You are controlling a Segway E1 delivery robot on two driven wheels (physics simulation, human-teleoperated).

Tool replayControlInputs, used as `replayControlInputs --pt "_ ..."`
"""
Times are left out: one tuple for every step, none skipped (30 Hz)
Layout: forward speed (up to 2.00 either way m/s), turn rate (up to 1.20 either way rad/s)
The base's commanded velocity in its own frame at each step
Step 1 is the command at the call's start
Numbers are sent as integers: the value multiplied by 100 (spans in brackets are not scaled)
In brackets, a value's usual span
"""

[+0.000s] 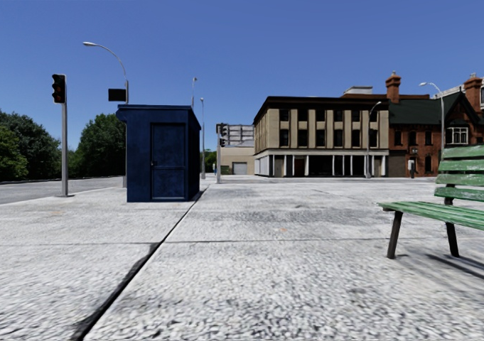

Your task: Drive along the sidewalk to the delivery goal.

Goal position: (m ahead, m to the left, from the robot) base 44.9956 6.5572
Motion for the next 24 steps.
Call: replayControlInputs --pt "200 0" --pt "200 0" --pt "200 0" --pt "200 0" --pt "200 0" --pt "200 0" --pt "200 0" --pt "200 0" --pt "200 0" --pt "200 0" --pt "200 0" --pt "200 0" --pt "200 0" --pt "200 0" --pt "200 0" --pt "200 0" --pt "200 0" --pt "200 0" --pt "200 0" --pt "200 0" --pt "200 0" --pt "200 0" --pt "200 0" --pt "200 0"
